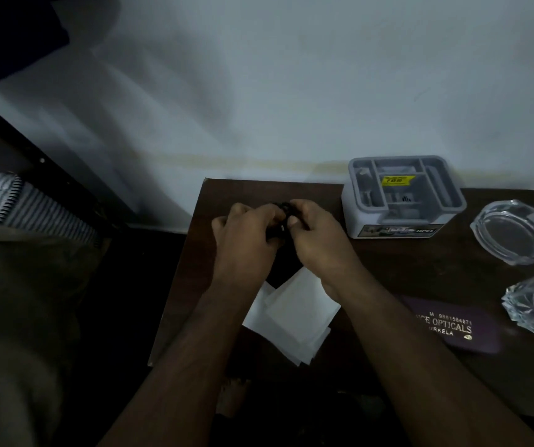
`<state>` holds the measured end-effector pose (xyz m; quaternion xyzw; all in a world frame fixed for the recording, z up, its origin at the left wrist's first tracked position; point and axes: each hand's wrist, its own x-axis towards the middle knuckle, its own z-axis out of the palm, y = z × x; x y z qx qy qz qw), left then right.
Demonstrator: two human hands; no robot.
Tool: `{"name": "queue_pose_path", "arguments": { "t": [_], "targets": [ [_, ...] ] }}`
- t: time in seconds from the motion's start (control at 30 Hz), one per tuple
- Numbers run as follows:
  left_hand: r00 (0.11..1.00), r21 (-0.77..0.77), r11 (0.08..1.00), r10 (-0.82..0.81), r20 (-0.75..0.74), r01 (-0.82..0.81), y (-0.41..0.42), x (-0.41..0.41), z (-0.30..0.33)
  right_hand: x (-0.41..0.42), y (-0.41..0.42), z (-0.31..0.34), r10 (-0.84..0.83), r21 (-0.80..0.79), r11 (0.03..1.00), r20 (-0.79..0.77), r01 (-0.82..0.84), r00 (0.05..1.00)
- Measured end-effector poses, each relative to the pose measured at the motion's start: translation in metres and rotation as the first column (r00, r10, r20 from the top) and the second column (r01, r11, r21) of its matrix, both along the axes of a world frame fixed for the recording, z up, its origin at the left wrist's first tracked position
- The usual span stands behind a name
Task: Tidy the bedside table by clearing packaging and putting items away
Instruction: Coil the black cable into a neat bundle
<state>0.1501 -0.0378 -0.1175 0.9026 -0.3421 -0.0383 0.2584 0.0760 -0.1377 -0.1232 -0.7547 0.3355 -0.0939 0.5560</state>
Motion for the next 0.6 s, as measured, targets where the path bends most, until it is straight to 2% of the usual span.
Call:
{"name": "queue_pose_path", "arguments": {
  "t": [0.1, 0.2, 0.37, 0.5, 0.6],
  "targets": [
    [0.997, 0.023, 1.0, -0.015, 0.08, 0.014, -0.002, 0.006, -0.003, 0.0, -0.002, 0.002, 0.034, -0.259, 0.964, -0.085, -0.055, 0.996],
    [0.986, 0.093, 0.993, -0.092, 0.143, 0.079, -0.006, 0.006, -0.005, -0.002, -0.001, 0.002, 0.027, -0.365, 0.928, -0.138, -0.076, 0.99],
    [0.953, 0.267, 0.938, -0.266, 0.144, 0.221, -0.013, 0.006, -0.004, -0.005, -0.004, 0.001, 0.097, -0.425, 0.887, -0.212, -0.181, 0.973],
    [0.956, 0.215, 0.942, -0.281, 0.085, 0.258, -0.012, 0.011, -0.004, -0.007, -0.007, 0.001, 0.193, -0.42, 0.854, -0.295, -0.309, 0.936],
    [0.969, 0.11, 0.966, -0.242, 0.05, 0.236, -0.01, 0.016, -0.004, -0.008, -0.008, 0.001, 0.178, -0.402, 0.874, -0.261, -0.274, 0.949]
  ]
}}
